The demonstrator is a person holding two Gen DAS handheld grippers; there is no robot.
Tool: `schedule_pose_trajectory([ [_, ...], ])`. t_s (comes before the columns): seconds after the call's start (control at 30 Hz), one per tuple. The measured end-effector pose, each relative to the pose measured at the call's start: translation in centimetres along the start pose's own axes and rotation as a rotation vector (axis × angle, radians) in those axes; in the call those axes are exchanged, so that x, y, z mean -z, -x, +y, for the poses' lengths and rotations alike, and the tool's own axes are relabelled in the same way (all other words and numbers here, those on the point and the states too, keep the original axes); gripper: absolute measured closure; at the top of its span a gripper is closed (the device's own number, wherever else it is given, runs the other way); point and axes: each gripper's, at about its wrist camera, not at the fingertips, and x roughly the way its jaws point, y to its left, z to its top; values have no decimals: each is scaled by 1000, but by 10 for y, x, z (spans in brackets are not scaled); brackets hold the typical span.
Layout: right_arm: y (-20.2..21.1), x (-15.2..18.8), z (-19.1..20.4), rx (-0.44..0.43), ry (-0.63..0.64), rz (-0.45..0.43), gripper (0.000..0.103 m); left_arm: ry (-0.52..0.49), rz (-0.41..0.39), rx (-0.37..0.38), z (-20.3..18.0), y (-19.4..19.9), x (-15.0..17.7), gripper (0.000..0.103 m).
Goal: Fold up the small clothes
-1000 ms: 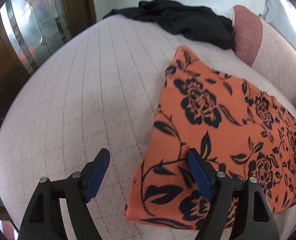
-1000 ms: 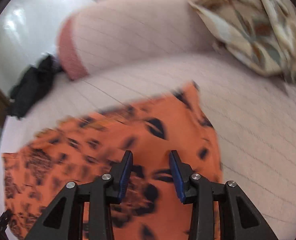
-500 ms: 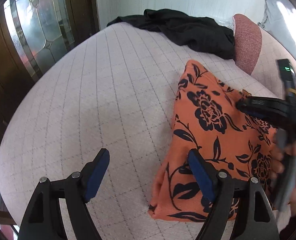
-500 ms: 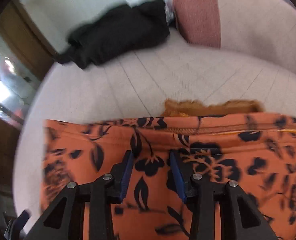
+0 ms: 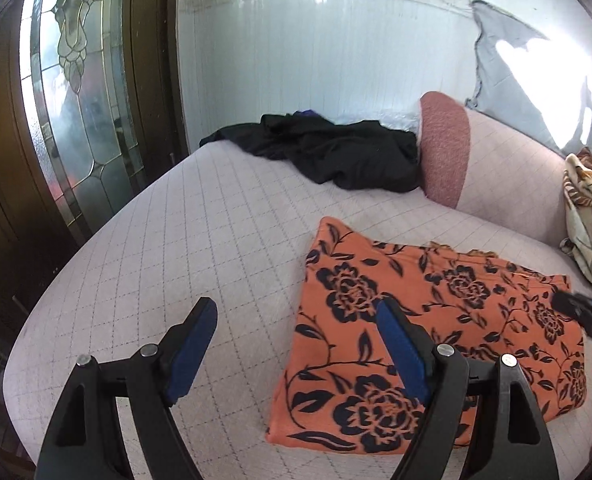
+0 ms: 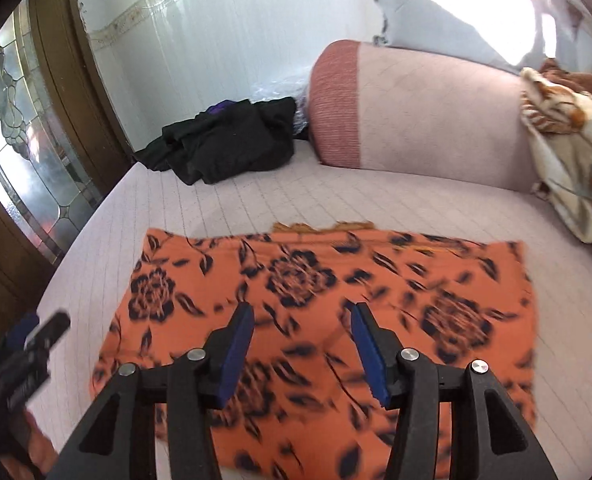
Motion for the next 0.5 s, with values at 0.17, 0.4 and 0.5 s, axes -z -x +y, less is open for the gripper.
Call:
schedule_pose_trajectory([
  [0.17, 50, 38, -26, 41, -7, -24, 48, -26, -35, 5, -22, 12, 3, 21],
  [0.4, 66, 74, -48, 38, -51, -32, 48, -61, -56, -14, -40, 18, 8, 21],
  [0.5, 60, 81, -57, 39, -81, -42, 48, -81, -60, -22, -44, 15, 10, 21],
])
